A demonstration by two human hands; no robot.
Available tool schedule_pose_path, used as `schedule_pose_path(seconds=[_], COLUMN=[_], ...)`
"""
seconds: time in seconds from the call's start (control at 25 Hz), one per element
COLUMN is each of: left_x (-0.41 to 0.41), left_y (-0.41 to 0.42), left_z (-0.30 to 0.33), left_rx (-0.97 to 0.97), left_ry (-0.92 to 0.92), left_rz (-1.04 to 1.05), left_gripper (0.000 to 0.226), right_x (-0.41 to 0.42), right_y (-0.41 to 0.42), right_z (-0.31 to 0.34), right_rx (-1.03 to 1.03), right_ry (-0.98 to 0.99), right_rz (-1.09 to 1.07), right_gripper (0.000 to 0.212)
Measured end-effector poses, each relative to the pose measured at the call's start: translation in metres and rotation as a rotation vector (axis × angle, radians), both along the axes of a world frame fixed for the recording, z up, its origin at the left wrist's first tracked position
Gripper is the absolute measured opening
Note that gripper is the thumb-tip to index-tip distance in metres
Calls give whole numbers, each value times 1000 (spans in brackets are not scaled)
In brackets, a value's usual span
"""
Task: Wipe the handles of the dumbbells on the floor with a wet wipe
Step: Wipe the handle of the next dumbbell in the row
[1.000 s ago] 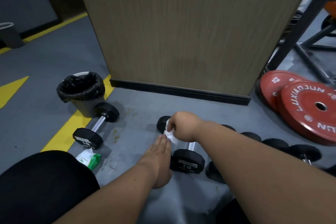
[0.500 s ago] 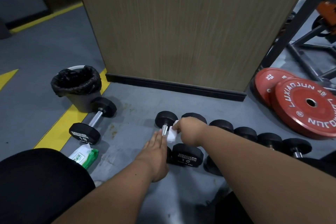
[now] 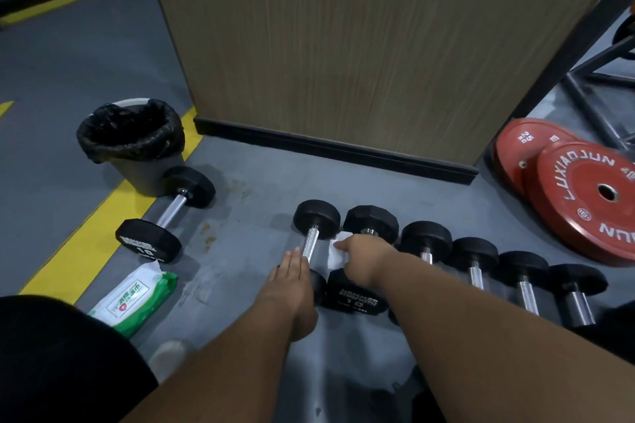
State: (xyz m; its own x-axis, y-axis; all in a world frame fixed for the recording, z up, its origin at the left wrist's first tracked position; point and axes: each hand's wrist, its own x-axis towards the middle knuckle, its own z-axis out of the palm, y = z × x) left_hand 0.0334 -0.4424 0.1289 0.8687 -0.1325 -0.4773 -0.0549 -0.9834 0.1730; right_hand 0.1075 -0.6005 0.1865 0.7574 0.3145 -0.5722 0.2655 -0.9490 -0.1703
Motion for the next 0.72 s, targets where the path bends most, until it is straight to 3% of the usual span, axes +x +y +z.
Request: schedule_pose_path(seconds=[0.16, 0.36, 0.56, 0.72], left_x=[3, 26, 41, 39], left_y=[7, 19, 21, 8], left_z=[-39, -82, -110, -117], left_rx=[-2, -47, -157, -163], left_ry=[7, 105, 92, -30], left_rz=[11, -1, 21, 85], left_gripper=[89, 93, 101, 102], right_x=[-1, 9, 25, 31], right_y=[13, 25, 54, 61], right_z=[-55, -112, -146, -162], right_rx=[68, 212, 402, 458], right_ry=[72, 127, 115, 84], right_rz=[-69, -204, -406, -501], right_gripper=[44, 64, 41, 28])
